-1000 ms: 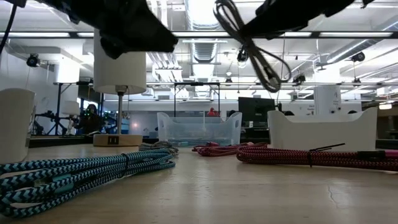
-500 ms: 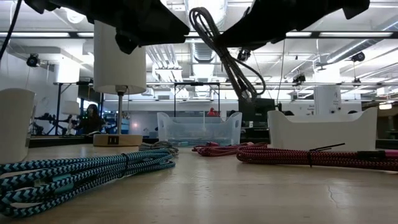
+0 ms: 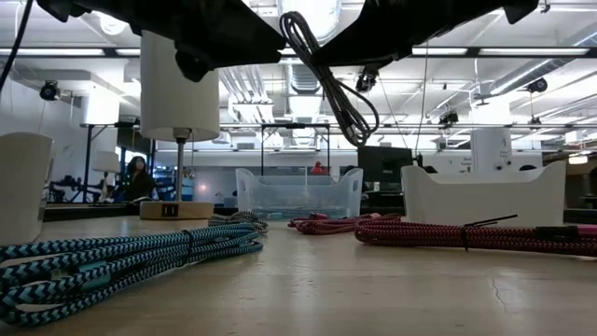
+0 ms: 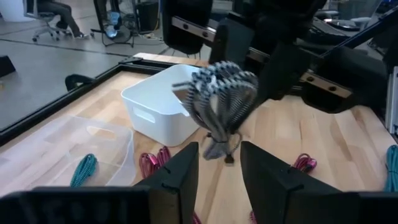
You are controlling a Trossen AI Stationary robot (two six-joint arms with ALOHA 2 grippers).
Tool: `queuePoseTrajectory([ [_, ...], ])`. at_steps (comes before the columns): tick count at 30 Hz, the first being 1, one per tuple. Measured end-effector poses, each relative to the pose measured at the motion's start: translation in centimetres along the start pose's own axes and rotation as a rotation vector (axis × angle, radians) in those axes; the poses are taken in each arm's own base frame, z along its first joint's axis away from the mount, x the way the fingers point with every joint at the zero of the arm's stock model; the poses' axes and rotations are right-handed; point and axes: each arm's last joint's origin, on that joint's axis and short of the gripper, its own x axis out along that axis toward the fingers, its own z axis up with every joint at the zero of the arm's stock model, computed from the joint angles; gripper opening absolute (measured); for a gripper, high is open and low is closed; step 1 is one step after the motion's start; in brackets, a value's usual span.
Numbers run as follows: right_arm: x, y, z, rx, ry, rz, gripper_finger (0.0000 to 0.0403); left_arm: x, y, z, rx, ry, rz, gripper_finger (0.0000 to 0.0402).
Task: Pick & Place USB Port
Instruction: Put the right white USB cable into the gray bin
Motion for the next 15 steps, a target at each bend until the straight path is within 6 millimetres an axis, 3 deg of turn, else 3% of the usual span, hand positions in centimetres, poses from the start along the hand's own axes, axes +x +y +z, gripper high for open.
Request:
queuePoseTrajectory([
  [15, 0.0, 0.2, 0.1, -0.002, -0.011, 0.08, 0.0028, 0.7, 0.9, 1.1, 0.008, -0.08, 0.005, 0.0127],
])
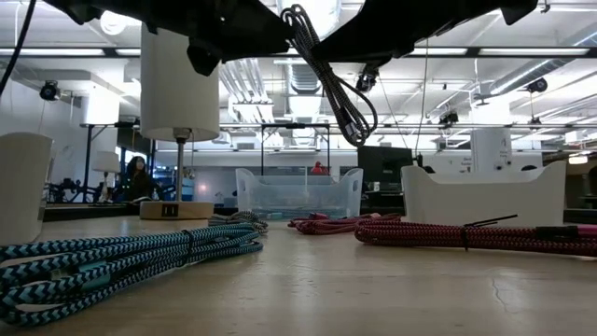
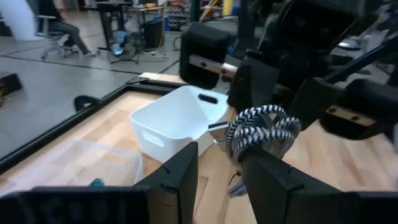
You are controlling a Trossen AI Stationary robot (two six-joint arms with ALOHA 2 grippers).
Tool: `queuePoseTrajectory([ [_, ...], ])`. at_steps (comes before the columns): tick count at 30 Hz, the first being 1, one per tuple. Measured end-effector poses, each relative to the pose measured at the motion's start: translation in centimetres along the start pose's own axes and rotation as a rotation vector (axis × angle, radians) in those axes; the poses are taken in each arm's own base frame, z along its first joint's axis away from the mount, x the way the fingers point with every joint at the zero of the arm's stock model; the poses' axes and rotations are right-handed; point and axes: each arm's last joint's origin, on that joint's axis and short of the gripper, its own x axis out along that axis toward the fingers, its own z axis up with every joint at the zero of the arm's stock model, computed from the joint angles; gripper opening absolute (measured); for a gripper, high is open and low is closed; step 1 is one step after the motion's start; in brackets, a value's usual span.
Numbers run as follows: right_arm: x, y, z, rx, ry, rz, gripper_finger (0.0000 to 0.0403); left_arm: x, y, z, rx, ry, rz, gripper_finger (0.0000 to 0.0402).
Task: Pick & Place USB Port
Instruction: Put the right white USB cable into the gray bin
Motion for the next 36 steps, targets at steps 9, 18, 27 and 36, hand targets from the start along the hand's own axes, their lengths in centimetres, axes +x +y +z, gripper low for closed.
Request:
queuePoseTrajectory([
  [9, 0.01, -0.03, -0.06, -0.004, 0.004, -0.001, 0.0028, 0.04, -0.09, 0.07, 0.005, 0.0, -0.048, 0.0127],
  [18, 0.05, -0.19, -0.07, 0.004, 0.005, -0.009, 0.0032, 0.19, 0.06, 0.2, 0.009, -0.001, -0.044, 0.0051],
  [27, 0.15, -0.55, -0.57, 0.057, 0.052, -0.017, 0.0085, 0.2, 0.08, 0.18, 0.008, 0.001, -0.042, 0.0008],
  [36, 0.08, -0.52, -0.98, 0.082, 0.095, -0.016, 0.0144, 0.32, -0.01, 0.25, 0.022, 0.036, -0.035, 0.0004],
])
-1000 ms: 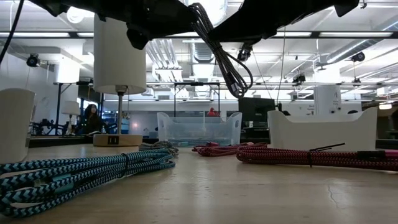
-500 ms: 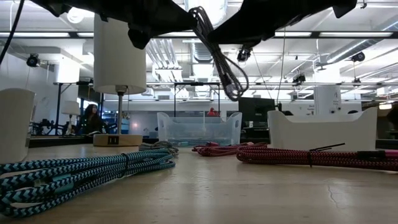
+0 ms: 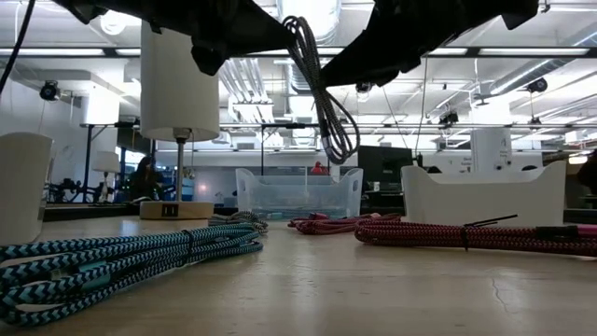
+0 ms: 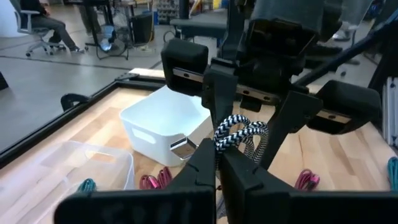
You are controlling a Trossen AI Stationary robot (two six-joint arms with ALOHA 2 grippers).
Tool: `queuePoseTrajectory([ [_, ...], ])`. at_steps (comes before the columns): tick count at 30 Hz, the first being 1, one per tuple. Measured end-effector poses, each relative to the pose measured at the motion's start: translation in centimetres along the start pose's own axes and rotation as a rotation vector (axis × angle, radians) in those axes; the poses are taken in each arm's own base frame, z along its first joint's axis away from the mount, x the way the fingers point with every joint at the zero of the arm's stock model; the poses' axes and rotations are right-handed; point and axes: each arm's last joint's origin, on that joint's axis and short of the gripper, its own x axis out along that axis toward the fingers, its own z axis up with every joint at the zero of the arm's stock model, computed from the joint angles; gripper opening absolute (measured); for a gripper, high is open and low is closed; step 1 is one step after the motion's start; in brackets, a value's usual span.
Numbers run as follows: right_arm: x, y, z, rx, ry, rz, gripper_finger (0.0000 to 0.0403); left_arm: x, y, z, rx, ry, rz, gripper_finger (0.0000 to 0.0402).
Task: Pick & Place USB Port
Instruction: Put the right white USB cable into the gray bin
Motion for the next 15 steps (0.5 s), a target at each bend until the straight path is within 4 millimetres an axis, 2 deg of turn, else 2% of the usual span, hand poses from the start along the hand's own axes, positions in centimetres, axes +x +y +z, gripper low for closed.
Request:
queuePoseTrajectory([
  [3, 0.0, 0.0, -0.2, -0.008, 0.018, -0.001, 0.0157, 0.3, -0.3, 0.9, 0.027, 0.07, 0.01, 0.0003],
  [6, 0.0, 0.0, -0.4, -0.015, 0.037, -0.001, 0.0167, 0.4, -0.6, 1.8, 0.045, 0.226, 0.0, 0.0004],
  [15, 0.0, 0.0, -0.6, -0.018, 0.056, -0.002, 0.0178, -0.9, -0.8, 7.6, -0.041, 0.483, 0.025, 0.0005],
])
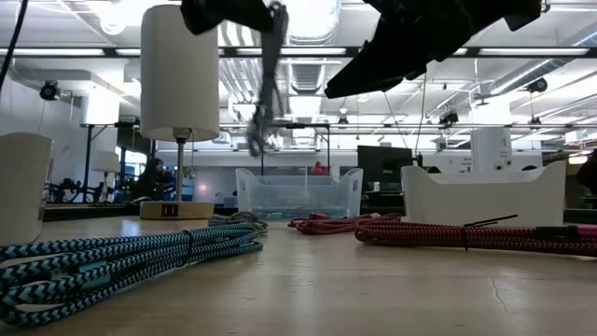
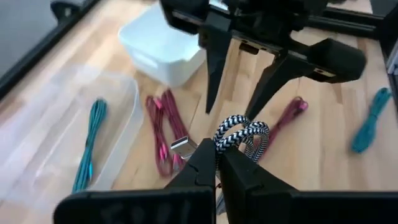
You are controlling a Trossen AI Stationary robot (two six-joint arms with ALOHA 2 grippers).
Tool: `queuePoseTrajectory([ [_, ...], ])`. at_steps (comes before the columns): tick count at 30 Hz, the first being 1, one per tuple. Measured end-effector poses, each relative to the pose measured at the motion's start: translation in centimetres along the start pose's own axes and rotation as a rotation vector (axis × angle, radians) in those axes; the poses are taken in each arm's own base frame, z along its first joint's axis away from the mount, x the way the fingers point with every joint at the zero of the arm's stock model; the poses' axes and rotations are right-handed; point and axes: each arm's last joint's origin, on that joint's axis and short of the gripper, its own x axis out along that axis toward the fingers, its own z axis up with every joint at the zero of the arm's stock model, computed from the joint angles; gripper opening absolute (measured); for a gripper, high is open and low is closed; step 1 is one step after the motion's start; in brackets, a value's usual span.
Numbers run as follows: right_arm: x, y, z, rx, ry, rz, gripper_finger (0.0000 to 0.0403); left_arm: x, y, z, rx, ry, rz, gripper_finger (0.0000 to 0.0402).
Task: Pick & Place USB Port
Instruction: Put the right white USB cable into the gray bin
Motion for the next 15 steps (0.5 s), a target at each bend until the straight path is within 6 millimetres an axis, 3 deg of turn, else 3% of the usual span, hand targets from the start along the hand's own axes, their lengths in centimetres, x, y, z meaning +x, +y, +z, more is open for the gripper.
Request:
queuePoseTrajectory([
  [6, 0.0, 0.0, 0.0, 0.0, 0.0, 0.0, 0.0178, -3.0, 0.5, 1.1, -0.068, 0.183, 0.044, 0.0006],
  [15, 0.0, 0.0, 0.0, 0.005, 0.0, 0.0, 0.0178, -4.5, 1.1, -0.7, -0.183, 0.454, 0.084, 0.0006],
])
